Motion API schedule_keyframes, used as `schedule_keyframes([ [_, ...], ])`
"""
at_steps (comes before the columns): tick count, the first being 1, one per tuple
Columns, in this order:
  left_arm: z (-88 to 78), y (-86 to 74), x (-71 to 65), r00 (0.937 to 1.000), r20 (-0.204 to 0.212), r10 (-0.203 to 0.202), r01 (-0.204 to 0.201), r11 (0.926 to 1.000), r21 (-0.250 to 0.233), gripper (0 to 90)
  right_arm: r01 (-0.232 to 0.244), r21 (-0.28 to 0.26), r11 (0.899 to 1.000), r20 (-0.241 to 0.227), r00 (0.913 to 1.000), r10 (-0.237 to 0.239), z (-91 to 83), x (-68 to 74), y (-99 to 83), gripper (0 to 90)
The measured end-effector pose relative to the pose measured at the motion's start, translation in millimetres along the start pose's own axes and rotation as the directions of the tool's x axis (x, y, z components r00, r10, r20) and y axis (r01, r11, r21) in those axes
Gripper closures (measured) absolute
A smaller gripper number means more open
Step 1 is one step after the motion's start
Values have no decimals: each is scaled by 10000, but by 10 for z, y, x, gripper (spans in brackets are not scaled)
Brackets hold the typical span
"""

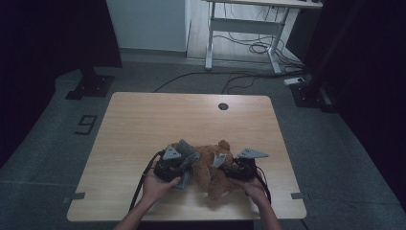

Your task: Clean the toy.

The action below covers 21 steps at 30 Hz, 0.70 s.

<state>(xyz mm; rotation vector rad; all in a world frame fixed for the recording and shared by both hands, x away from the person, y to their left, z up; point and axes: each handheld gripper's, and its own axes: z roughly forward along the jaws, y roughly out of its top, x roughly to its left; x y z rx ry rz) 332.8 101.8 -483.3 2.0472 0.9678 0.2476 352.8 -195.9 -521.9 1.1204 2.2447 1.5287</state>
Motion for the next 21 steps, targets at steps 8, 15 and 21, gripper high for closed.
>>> schedule_keyframes([
  [8, -167, 273, 45, 9993, 258, -270, 270, 9996, 7, 781, 55, -201, 9998, -121, 9999, -58, 111, -115, 88, 456],
  [15, -164, 757, -181, 9994, 86, 347, -343, 9984, -445, 778, 145, -484, 9987, -137, 9998, -152, 50, -72, 9, 451],
  [21, 353, 1025, -499, 9959, 400, 811, -829, 9955, 451, 777, 154, -615, 9980, -65, 9999, -158, 43, -55, -14, 451],
])
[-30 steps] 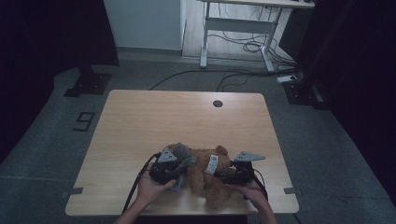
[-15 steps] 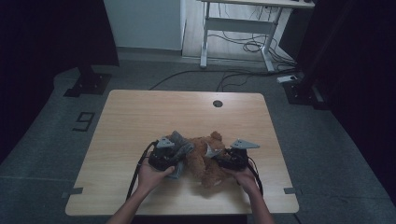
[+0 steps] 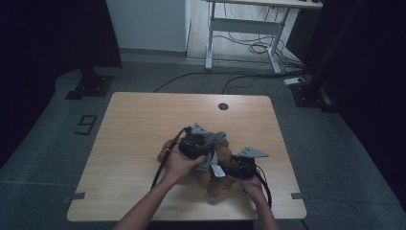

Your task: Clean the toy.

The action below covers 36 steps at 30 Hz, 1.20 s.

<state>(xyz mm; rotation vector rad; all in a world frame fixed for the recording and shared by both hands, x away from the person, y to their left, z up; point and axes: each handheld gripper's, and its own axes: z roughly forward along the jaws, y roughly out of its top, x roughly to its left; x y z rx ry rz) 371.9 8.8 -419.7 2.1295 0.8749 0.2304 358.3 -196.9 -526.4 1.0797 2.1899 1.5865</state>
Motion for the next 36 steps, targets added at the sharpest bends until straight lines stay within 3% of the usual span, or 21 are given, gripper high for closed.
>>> schedule_keyframes([
  [3, 242, -7, -113, 9984, -276, 495, -478, 9970, 613, 775, 11, -11, 10000, 38, 10000, -11, -3, 7, -6, 451],
  [6, 288, -80, -132, 9966, -450, 694, -675, 9968, 433, 777, -58, 113, 9999, 122, 9999, 57, -8, -5, -21, 451],
  [11, 130, -171, -15, 9970, -594, 501, -486, 9985, 265, 779, -30, -68, 10000, 52, 10000, 30, -21, 2, -49, 452],
  [17, -97, -362, 290, 9910, -1341, 31, 11, 9995, 314, 779, -173, -89, 9998, -3, 9998, 173, -32, -14, -55, 452],
  [21, -252, -498, 453, 9891, -1421, -394, 420, 9990, 153, 779, -145, -109, 9998, -8, 9999, 145, -34, -25, -55, 452],
  [24, -356, -553, 501, 9877, -1499, -443, 441, 9990, -46, 779, -151, -103, 9998, -38, 9999, 151, -37, -31, -54, 453],
  [29, -547, -602, 637, 9801, -1870, -671, 629, 9976, -286, 779, -195, -106, 9998, -29, 9998, 194, -45, -35, -57, 453],
  [33, -648, -690, 801, 9681, -2342, -895, 867, 9960, -221, 779, -235, -121, 9997, 15, 9997, 235, -55, -47, -60, 453],
  [36, -647, -853, 950, 9584, -2561, -1261, 1290, 9916, -54, 780, -248, -125, 9996, 28, 9997, 248, -64, -59, -63, 453],
])
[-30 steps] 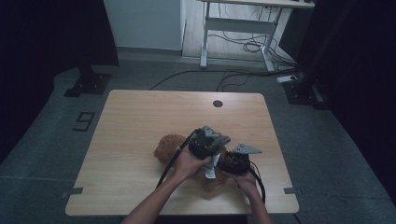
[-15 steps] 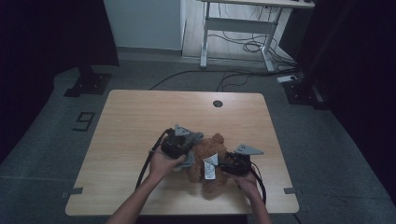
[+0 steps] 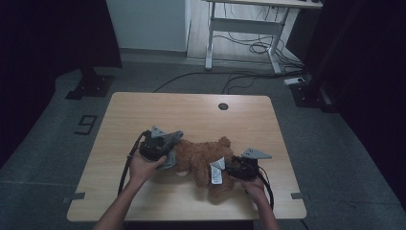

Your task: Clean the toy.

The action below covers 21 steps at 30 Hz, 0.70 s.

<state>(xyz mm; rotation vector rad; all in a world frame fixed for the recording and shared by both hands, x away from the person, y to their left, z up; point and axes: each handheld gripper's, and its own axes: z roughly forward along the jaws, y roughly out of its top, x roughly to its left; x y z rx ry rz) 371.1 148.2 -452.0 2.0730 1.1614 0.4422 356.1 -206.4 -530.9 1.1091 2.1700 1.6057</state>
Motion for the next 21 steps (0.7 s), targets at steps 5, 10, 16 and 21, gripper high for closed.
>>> schedule_keyframes([
  [5, 142, -282, 200, 9964, 300, -789, 779, 9964, 338, 782, -19, -29, 10000, 43, 10000, 19, -4, -8, -4, 455],
  [10, 234, -413, 228, 9939, 464, -998, 968, 9934, 620, 783, -95, -59, 9999, 94, 9999, 95, -18, -32, -11, 456],
  [16, 128, -289, 191, 9963, 397, -759, 744, 9965, 380, 782, -198, -82, 9998, 98, 9998, 198, -30, -52, -20, 459],
  [21, -19, -122, 89, 9982, 431, -423, 431, 9989, -184, 782, -184, -101, 9998, 89, 9998, 185, -33, -54, -22, 459],
])
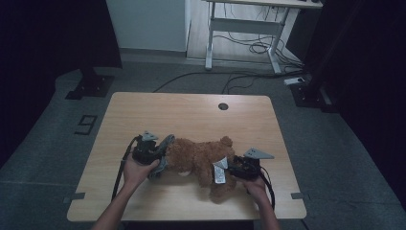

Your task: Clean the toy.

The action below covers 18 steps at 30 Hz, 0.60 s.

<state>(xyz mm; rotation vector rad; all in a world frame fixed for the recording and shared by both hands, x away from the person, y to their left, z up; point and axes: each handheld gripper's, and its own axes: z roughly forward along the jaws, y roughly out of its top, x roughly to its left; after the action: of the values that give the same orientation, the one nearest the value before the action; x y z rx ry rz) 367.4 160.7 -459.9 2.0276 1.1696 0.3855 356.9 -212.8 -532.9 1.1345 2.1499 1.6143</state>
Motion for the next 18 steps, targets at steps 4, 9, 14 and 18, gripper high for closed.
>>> schedule_keyframes([
  [4, -103, 174, -199, 9985, 239, 493, -480, 9975, -509, 782, -7, -8, 10000, 4, 10000, 7, 0, 1, 0, 459],
  [9, -96, 452, -644, 9852, 929, 1443, -1363, 9868, -876, 782, -25, -19, 10000, 14, 10000, 25, 2, 4, 0, 459],
  [14, 149, 632, -1140, 9636, 1565, 2168, -2078, 9756, -715, 781, -10, -28, 10000, 42, 10000, 10, -3, 14, -6, 459],
  [18, 393, 700, -1464, 9487, 1935, 2499, -2461, 9683, -441, 781, -1, -15, 10000, 24, 10000, 1, -3, 12, -7, 460],
])
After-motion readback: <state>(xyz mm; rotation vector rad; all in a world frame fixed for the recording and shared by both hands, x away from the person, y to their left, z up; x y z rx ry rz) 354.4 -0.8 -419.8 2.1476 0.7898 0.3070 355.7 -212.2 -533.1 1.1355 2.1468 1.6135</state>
